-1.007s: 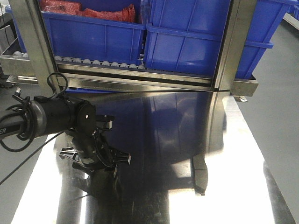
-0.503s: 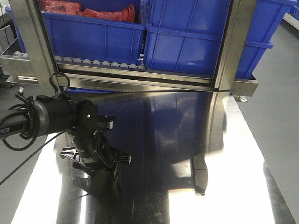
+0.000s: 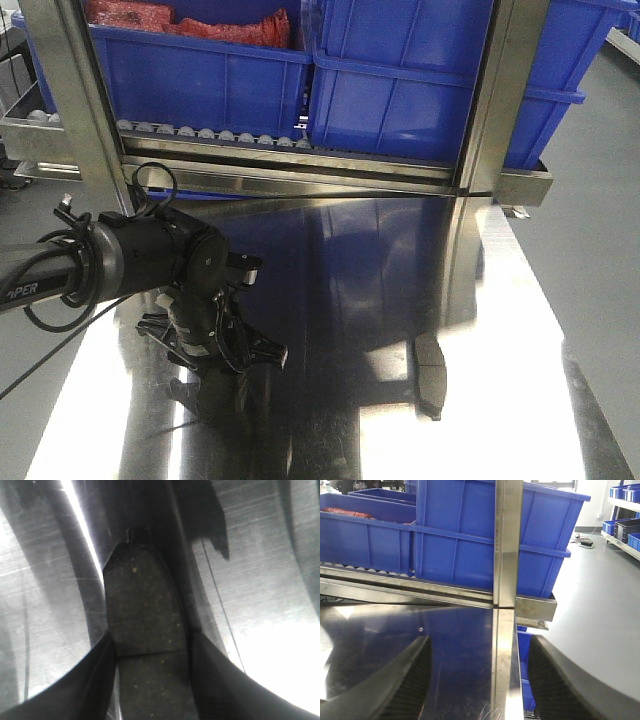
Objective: Move and align brake pads A on conveyor
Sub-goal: 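Close the left gripper on the brake pad and lift it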
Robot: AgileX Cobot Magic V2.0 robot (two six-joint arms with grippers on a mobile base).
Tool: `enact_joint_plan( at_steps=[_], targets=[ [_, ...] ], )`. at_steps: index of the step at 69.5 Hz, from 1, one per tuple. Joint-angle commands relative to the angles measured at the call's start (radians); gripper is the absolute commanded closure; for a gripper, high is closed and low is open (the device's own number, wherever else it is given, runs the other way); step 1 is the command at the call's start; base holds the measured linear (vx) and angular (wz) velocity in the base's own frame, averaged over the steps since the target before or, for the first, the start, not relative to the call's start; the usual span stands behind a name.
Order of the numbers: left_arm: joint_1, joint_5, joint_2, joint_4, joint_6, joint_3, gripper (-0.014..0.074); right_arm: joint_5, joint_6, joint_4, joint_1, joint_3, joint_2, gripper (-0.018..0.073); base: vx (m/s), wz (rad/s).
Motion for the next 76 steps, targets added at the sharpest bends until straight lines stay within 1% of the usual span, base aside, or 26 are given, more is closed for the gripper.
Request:
enact_joint_plan(
  at_steps=[1,11,23,27,38,42,48,55,62,76],
  targets=[
    [-0.013,0.028,-0.063,0.02,-0.005,-0.009,0.0603,-0.073,-0.001,-0.014,0.0,-0.026,0.015,0.0144,0.0,0.0],
    [-0.013,0.0,-0.158,0.053,-0.008,-0.009,0.0604,-0.073,-0.001,-0.014,0.0,-0.026,0.015,0.0144,0.0,0.0],
    [-0.012,-0.06,-0.308,0.07,-0.017,-0.006,0.0604,-0.073,-0.001,-0.014,0.0,-0.026,0.015,0.0144,0.0,0.0],
    [-0.012,-0.066,-0.358,0.092,-0.032,-0.006,0.0604,-0.073,-0.001,-0.014,0.0,-0.026,0.015,0.0144,0.0,0.0],
    [-0.012,-0.063,-0.49,0.184,-0.081,0.017,0.0604,-0.073,-0.001,-0.014,0.0,-0.026,0.015,0.0144,0.0,0.0],
    [-0.012,-0.069,-0.54,0.215,-0.108,0.047,0.0604,-0.073,-0.001,-0.014,0.0,-0.026,0.015,0.0144,0.0,0.0],
    [-0.011,-0.08,-0.617,0.283,-0.151,0.105,0.0604,-0.073,-0.001,-0.014,0.0,-0.026,0.015,0.0144,0.0,0.0],
    [-0.011,-0.119,-0.729,0.339,-0.188,0.187,0.0604,-0.073,-0.001,-0.014,0.0,-0.026,0.015,0.0144,0.0,0.0],
    [-0.011,-0.18,-0.847,0.346,-0.199,0.288,0.0604,-0.073,-0.001,-0.014,0.0,-0.026,0.015,0.0144,0.0,0.0],
    [-0.011,-0.305,-1.085,0.333,-0.236,0.484,0.0604,-0.073,-0.001,-0.014,0.0,-0.026,0.015,0.0144,0.0,0.0]
  ],
)
